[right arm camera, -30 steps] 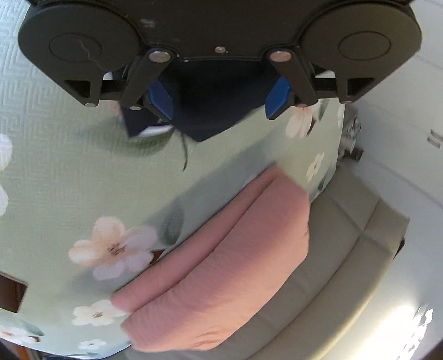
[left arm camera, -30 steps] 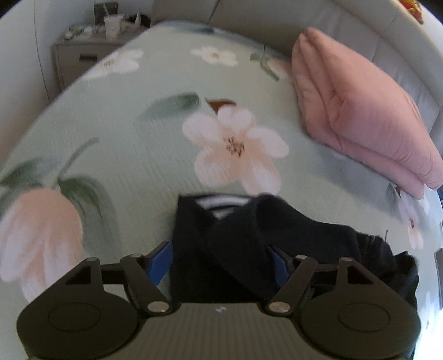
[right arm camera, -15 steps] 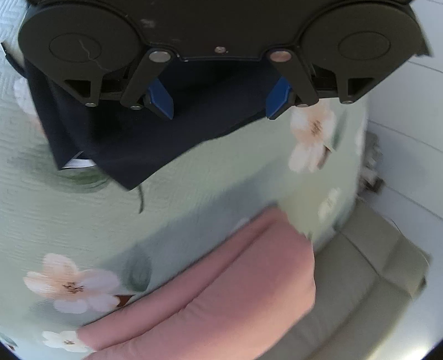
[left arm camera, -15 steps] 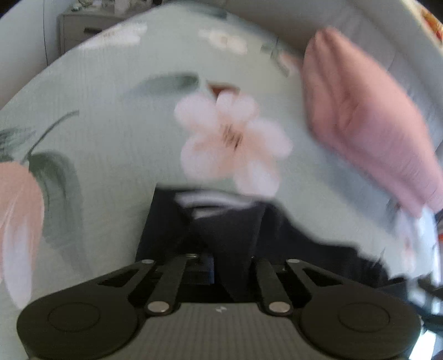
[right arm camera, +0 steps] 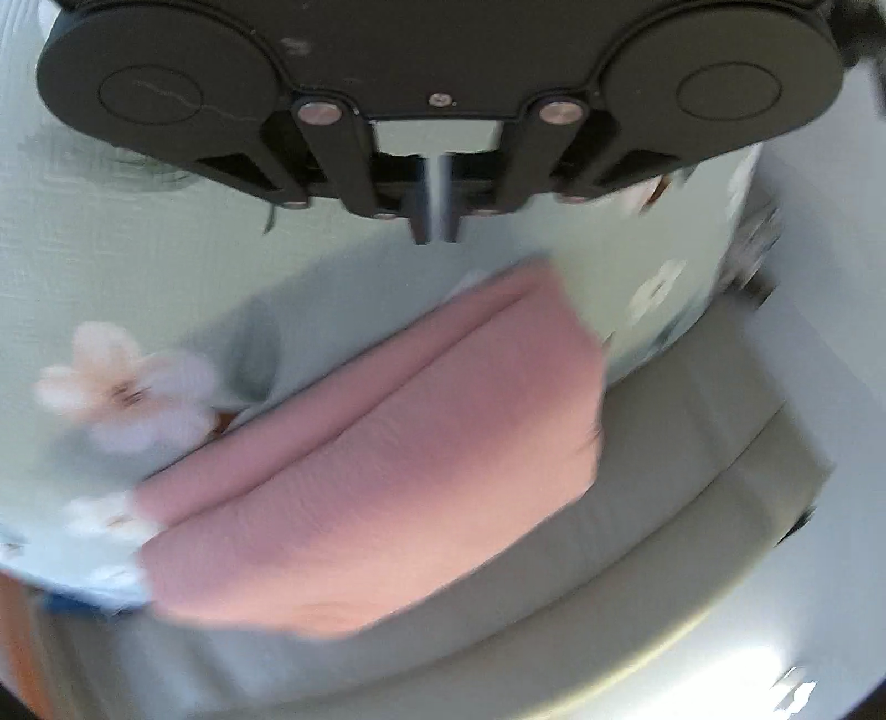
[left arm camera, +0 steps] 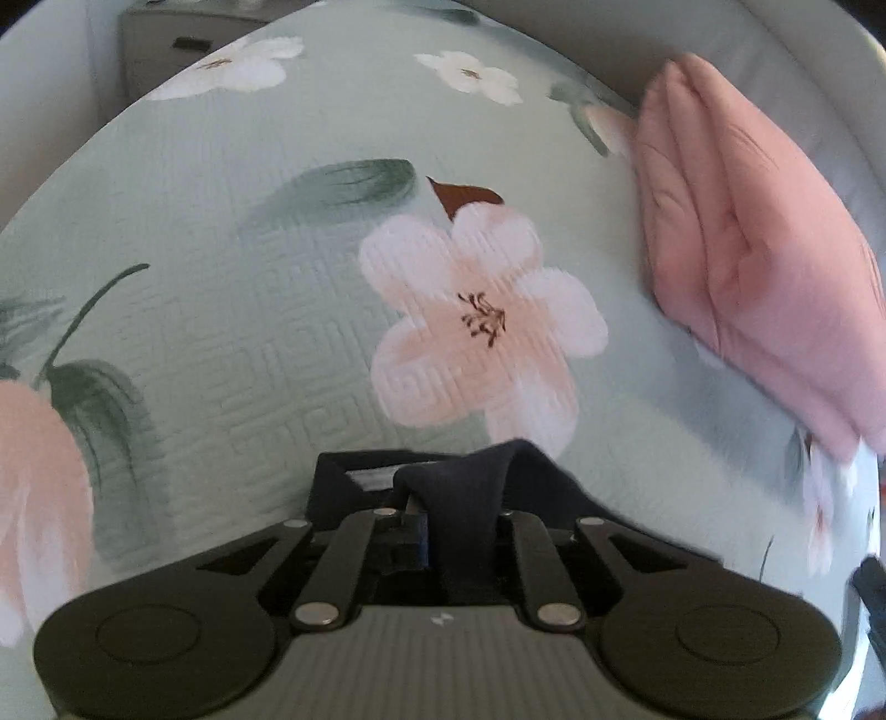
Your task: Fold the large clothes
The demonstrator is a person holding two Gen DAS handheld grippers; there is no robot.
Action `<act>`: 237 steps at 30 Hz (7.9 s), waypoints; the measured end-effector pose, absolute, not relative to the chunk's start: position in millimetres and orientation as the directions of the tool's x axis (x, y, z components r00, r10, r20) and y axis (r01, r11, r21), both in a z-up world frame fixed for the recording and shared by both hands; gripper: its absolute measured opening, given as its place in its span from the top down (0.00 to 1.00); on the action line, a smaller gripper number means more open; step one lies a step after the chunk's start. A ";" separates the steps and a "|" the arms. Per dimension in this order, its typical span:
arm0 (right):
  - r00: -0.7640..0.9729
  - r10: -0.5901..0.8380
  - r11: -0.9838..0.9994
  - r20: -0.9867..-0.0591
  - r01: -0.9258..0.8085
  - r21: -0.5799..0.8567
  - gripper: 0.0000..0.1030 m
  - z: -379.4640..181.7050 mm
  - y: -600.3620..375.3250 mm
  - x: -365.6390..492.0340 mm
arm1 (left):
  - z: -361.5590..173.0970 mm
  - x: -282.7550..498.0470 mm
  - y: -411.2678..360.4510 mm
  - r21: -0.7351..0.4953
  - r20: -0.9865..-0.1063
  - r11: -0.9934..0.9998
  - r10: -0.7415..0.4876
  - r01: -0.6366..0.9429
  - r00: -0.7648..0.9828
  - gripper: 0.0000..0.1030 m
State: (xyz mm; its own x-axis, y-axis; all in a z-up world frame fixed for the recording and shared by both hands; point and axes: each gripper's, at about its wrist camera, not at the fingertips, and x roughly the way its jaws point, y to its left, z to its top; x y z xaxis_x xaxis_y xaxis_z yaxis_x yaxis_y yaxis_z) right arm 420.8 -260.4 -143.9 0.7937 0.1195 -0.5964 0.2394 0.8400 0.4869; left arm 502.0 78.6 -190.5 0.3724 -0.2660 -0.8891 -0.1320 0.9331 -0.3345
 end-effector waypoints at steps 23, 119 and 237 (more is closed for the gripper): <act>0.797 -0.163 0.848 -0.582 0.414 0.330 0.96 -183.5 -327.4 377.2 | -151.6 459.1 79.8 -0.216 -0.850 0.972 -0.236 0.098 0.471 0.25; 0.217 0.084 0.996 -0.973 -0.023 0.081 0.00 -259.2 -91.2 400.2 | -249.1 401.0 131.9 -0.648 -0.709 0.740 -0.672 0.179 0.212 0.00; 0.397 0.465 0.818 -0.791 0.150 0.556 0.24 -194.8 -313.7 254.1 | -170.2 170.5 -176.4 0.062 -0.841 0.691 -0.353 0.721 0.411 0.08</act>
